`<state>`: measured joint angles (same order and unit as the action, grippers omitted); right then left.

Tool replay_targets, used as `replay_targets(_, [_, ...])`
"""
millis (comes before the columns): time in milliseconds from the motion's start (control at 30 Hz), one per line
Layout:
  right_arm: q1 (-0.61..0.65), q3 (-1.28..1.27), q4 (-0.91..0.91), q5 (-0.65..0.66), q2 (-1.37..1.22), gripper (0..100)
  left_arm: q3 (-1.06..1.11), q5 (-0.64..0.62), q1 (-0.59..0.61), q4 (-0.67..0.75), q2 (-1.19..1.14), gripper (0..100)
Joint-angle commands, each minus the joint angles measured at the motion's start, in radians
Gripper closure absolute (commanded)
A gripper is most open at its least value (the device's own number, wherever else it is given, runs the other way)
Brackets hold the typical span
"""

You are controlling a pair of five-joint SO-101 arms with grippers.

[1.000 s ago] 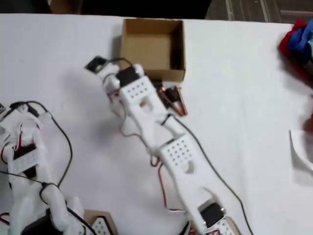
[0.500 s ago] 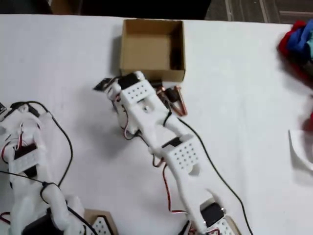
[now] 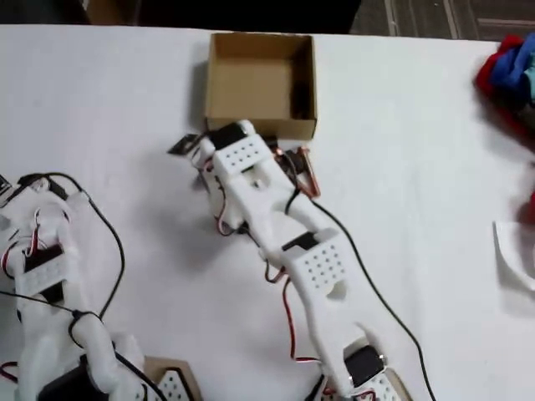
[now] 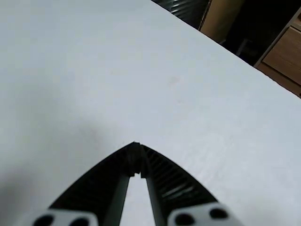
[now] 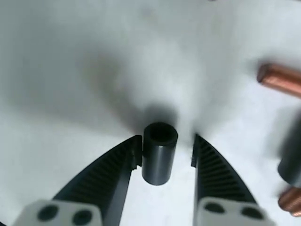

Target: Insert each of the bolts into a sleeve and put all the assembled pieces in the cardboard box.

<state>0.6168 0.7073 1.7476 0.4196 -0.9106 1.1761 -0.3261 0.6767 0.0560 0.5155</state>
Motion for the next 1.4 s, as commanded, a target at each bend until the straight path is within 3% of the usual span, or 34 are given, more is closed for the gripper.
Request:
replay_targets(0, [-0.041,-0.04,0.018,0.005,0.061,82.7,-0.024,0.0,-0.008,0.02,0.002,97])
replay_targets(767, [-0.041,-0.075,-0.087,-0.003,0.019,83.1,-0.024,0.0,-0.009,0.02,0.002,97])
replay_targets(900, [-0.042,-0.075,-0.088,-0.003,0.016,99.5,-0.024,0.0,-0.009,0.02,0.002,97])
replay_targets(1067, [-0.044,-0.074,-0.088,-0.003,0.047,97.5,-0.024,0.005,-0.014,0.008,0.002,97])
replay_targets(1167, [-0.05,-0.083,-0.11,-0.028,0.128,97.6,-0.039,0.04,-0.086,-0.074,0.002,97])
replay_targets(1367, [-0.07,-0.195,-0.125,-0.061,0.42,97.5,-0.134,0.245,-0.365,-0.308,0.002,97])
